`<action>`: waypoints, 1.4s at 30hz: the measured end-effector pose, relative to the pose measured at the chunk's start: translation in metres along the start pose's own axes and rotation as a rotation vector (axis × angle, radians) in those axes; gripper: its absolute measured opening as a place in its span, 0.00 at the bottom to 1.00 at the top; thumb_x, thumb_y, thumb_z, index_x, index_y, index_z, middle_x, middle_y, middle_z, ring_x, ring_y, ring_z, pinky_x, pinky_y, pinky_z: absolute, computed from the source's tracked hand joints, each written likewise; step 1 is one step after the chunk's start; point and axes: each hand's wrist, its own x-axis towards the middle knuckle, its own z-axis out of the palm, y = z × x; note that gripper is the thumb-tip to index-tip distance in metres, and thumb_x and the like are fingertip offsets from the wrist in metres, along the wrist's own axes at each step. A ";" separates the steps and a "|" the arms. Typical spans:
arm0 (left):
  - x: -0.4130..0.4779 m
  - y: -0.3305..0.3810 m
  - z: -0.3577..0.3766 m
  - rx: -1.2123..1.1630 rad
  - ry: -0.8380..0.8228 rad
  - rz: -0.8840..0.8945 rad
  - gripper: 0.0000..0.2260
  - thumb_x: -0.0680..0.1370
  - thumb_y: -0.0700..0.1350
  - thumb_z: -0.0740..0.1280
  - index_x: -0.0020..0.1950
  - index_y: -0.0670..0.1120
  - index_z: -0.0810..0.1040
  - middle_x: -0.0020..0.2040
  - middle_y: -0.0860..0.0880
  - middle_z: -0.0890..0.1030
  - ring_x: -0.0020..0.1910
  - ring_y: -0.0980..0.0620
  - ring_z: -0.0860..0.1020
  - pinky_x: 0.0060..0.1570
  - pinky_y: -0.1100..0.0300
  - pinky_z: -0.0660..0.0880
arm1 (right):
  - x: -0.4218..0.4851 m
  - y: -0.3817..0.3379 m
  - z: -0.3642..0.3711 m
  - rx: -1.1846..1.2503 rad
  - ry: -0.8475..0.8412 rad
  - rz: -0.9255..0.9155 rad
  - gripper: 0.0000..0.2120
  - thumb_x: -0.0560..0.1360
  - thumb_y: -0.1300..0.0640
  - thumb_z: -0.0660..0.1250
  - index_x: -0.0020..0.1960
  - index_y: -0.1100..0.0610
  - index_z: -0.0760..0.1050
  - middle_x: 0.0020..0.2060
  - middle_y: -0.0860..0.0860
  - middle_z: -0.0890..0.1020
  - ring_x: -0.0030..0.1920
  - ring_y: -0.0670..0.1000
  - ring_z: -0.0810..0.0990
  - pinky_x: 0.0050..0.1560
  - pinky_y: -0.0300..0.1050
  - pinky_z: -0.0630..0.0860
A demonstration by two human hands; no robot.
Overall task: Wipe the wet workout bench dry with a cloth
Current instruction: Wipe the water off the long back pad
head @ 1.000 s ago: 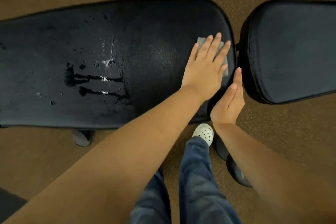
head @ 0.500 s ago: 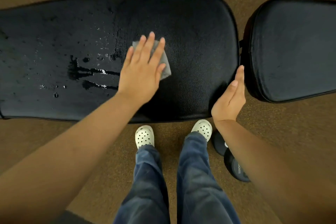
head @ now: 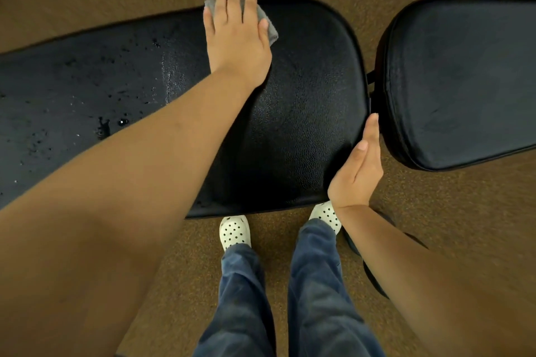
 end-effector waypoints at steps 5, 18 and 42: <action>-0.014 0.049 0.005 -0.030 -0.052 0.093 0.25 0.83 0.50 0.46 0.79 0.45 0.43 0.79 0.44 0.47 0.78 0.44 0.46 0.75 0.46 0.44 | -0.001 -0.002 0.000 -0.021 0.001 -0.007 0.24 0.82 0.55 0.44 0.75 0.64 0.59 0.74 0.57 0.64 0.74 0.48 0.60 0.74 0.41 0.57; -0.186 0.013 0.040 -0.081 -0.101 0.315 0.25 0.82 0.51 0.49 0.78 0.45 0.54 0.78 0.45 0.57 0.77 0.46 0.55 0.74 0.46 0.56 | -0.001 0.001 0.002 -0.054 -0.004 0.002 0.24 0.82 0.53 0.44 0.75 0.62 0.59 0.74 0.55 0.63 0.74 0.44 0.59 0.72 0.33 0.54; 0.003 -0.006 0.003 -0.033 0.047 -0.173 0.27 0.83 0.57 0.45 0.79 0.45 0.51 0.78 0.44 0.54 0.77 0.42 0.51 0.75 0.45 0.45 | -0.001 -0.001 0.000 -0.021 -0.021 0.007 0.25 0.82 0.52 0.45 0.75 0.63 0.58 0.74 0.54 0.63 0.74 0.47 0.58 0.74 0.39 0.55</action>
